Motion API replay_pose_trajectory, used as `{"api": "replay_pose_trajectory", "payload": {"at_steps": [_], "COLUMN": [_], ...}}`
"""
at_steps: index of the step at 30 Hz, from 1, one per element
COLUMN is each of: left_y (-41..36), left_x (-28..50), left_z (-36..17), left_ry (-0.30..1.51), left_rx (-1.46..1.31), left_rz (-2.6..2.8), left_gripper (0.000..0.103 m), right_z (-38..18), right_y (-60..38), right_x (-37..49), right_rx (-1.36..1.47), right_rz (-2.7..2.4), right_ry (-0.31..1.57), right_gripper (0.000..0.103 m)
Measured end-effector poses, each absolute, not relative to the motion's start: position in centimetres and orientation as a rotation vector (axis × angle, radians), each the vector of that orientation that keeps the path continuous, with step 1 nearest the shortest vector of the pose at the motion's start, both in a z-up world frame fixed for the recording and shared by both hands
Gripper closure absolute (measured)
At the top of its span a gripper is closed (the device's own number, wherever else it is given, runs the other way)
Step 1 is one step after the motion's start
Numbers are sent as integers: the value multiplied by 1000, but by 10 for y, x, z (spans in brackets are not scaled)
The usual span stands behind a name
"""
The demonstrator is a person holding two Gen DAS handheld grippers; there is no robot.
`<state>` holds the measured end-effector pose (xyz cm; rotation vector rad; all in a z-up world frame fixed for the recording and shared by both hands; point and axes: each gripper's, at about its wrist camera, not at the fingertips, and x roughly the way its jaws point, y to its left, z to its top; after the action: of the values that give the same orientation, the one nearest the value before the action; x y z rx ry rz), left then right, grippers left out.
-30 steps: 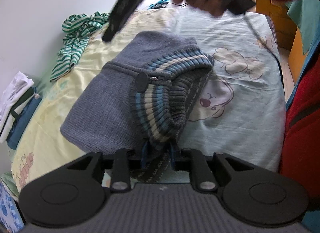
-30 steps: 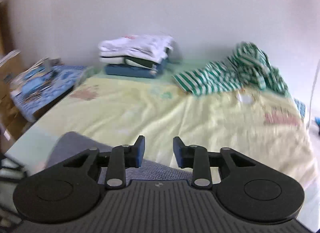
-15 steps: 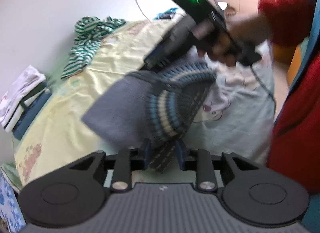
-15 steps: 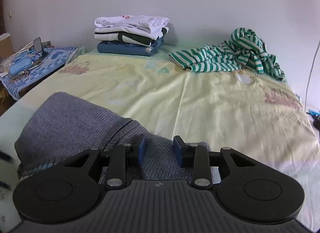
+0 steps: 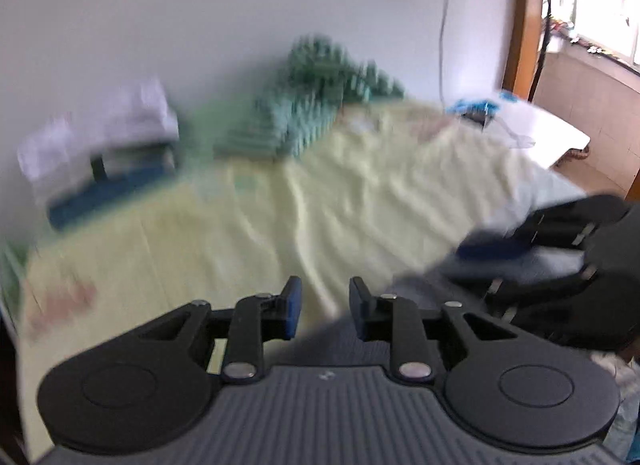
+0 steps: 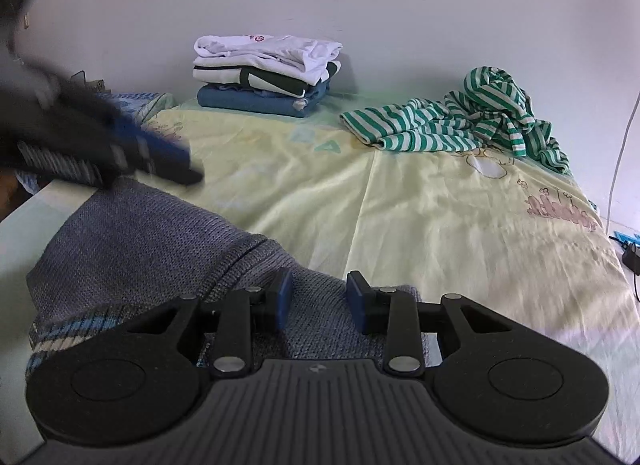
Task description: Fold clothes
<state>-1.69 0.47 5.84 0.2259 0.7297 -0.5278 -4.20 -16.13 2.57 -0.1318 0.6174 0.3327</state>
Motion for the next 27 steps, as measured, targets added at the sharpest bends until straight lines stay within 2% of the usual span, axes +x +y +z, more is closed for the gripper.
{"api": "replay_pose_trajectory", "payload": {"at_steps": [8, 13, 17, 27], "left_y": [13, 0, 7, 5], "left_x": [-65, -75, -73, -88], "left_z": [25, 14, 15, 2], "left_ry": [598, 505, 502, 391], "left_rx": [206, 307, 311, 371], "left_rz": [-426, -404, -434, -436], "left_gripper": [77, 79, 79, 79], "right_z": [24, 25, 42, 13], "right_y": [-164, -169, -180, -206], "right_x": [-45, -40, -46, -63], "right_rx": [-126, -98, 19, 217], "right_rz": [349, 359, 317, 212], "right_ry": [604, 621, 599, 636], "right_gripper": [69, 69, 69, 68]}}
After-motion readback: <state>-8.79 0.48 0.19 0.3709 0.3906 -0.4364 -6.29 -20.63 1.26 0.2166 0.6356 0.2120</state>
